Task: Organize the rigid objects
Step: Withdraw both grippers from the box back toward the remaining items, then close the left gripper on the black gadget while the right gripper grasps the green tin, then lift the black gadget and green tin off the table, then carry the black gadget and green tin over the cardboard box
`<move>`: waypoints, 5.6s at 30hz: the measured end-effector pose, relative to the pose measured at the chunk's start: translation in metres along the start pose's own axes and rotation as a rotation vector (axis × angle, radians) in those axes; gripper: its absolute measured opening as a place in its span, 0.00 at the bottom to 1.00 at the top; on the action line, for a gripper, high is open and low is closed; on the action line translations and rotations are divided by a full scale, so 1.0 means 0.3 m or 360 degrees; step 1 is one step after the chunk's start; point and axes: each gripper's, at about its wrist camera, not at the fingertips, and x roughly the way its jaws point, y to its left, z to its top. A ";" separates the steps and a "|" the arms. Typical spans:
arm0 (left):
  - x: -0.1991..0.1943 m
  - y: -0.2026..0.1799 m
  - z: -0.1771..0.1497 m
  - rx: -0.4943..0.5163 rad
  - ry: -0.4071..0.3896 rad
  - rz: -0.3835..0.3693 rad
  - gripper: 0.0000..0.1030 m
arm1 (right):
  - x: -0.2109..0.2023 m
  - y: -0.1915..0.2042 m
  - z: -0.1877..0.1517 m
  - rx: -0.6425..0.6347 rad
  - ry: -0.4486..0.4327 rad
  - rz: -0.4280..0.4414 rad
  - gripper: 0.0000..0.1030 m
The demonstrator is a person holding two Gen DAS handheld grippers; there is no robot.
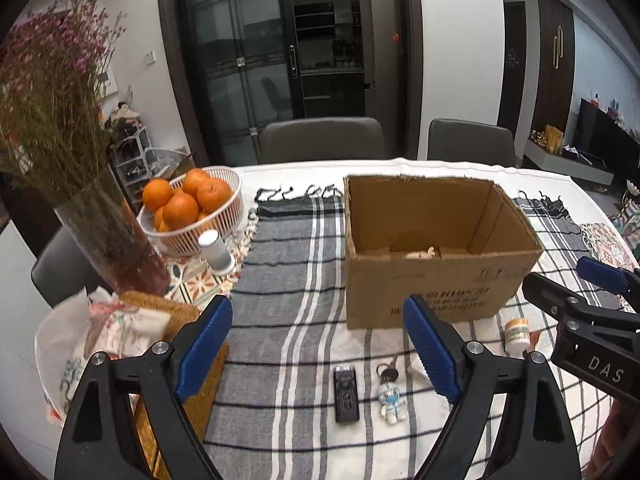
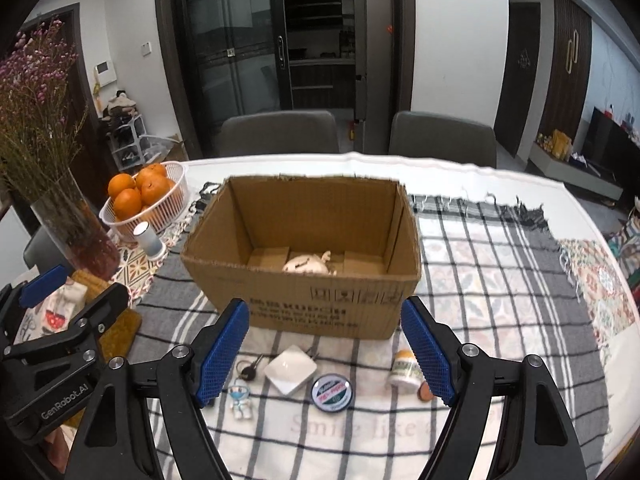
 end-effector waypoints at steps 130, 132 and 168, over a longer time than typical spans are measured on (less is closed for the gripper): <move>0.455 -0.064 -0.358 -0.0004 0.0568 -0.0228 0.28 | 0.429 -0.029 -0.369 0.0061 0.0350 -0.0013 0.51; 0.434 -0.064 -0.352 -0.0002 0.0547 -0.0236 0.28 | 0.405 -0.033 -0.363 0.0067 0.0323 -0.0013 0.51; 0.060 -0.115 -0.039 0.0085 0.0033 -0.0405 0.28 | -0.019 -0.059 -0.155 0.0163 -0.0149 0.0115 0.51</move>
